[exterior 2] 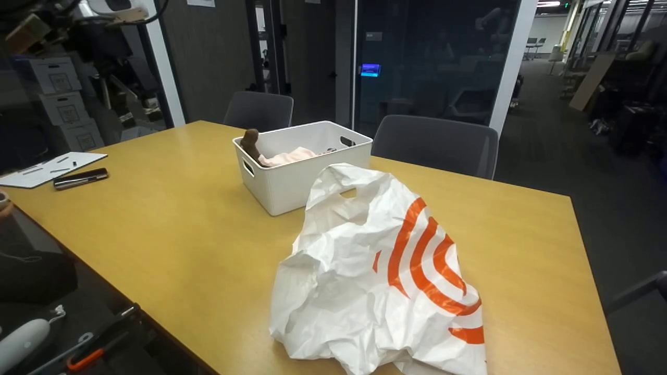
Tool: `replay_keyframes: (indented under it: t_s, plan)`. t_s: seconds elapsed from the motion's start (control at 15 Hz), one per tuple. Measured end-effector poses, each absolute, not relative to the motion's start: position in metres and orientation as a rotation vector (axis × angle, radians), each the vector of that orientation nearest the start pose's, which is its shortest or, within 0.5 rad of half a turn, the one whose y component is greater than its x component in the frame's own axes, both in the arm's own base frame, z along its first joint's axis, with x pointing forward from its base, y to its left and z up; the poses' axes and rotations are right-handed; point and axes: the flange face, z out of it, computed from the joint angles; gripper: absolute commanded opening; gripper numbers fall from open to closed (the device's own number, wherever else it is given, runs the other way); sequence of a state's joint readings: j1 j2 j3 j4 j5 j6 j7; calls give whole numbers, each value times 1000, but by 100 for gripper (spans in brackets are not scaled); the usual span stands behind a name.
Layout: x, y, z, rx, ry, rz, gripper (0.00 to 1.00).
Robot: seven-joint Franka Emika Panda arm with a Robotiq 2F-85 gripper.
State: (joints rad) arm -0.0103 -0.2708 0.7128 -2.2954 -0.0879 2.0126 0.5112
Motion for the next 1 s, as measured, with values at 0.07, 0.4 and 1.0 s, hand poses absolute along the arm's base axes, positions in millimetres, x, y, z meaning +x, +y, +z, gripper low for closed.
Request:
replay_keyframes:
  t_s: [0.07,0.4,1.0]
  plan:
    - [367,309,425,-3370,-351,-108,100]
    - [379,312,425,-3361,-347,-67,100]
    - [398,311,420,-3393,-446,-102,100]
